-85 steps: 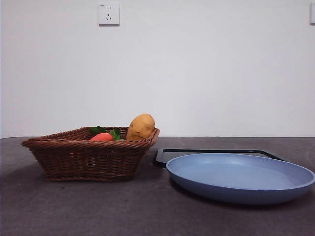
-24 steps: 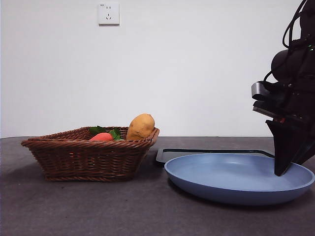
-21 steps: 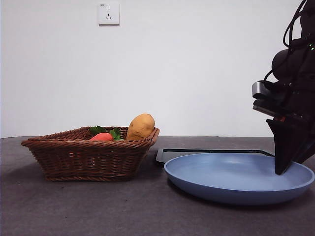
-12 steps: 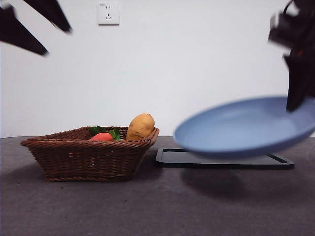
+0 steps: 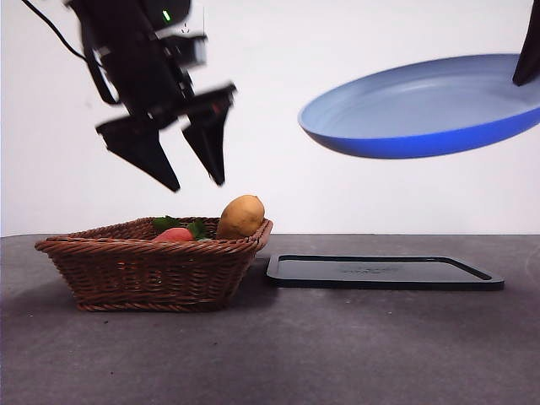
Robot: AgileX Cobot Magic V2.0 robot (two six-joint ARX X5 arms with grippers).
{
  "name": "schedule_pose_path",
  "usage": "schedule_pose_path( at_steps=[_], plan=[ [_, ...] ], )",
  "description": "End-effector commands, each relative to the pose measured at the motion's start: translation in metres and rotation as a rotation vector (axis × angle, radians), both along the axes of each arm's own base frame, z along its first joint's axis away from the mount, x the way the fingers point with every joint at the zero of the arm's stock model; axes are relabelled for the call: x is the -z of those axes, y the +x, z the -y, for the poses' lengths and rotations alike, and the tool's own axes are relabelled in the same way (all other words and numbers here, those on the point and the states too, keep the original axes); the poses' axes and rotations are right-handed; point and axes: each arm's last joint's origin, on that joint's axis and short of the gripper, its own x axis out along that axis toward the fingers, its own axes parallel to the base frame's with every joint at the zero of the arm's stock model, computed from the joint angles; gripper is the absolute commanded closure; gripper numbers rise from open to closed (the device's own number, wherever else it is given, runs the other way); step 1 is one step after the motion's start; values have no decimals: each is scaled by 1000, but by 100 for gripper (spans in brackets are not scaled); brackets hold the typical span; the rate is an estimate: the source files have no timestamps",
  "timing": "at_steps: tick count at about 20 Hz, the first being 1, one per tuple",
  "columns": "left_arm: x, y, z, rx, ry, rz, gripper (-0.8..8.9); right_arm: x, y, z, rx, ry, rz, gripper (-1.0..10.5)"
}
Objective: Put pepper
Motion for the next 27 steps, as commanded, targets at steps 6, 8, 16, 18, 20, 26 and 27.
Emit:
schedule_pose_path(
  at_steps=[6, 8, 16, 18, 20, 26, 27],
  plan=[
    [45, 29, 15, -28, 62, -76, 452, -6, -4, 0, 8, 17, 20, 942],
    [54, 32, 17, -34, 66, -89, 452, -6, -4, 0, 8, 17, 21, 942],
    [76, 40, 21, -55, 63, -122, 453, -6, -4, 0, 7, 16, 23, 942],
    [77, 40, 21, -59, 61, -123, 455, -6, -4, 0, 4, 14, 25, 941],
    [77, 40, 22, -63, 55, -124, 527, -6, -4, 0, 4, 14, 24, 941],
    [77, 38, 22, -58, 36, -148, 671, -6, -4, 0, 4, 14, 23, 942],
    [77, 38, 23, -57, 34, -149, 689, -6, -4, 0, 4, 14, 23, 941]
  ],
)
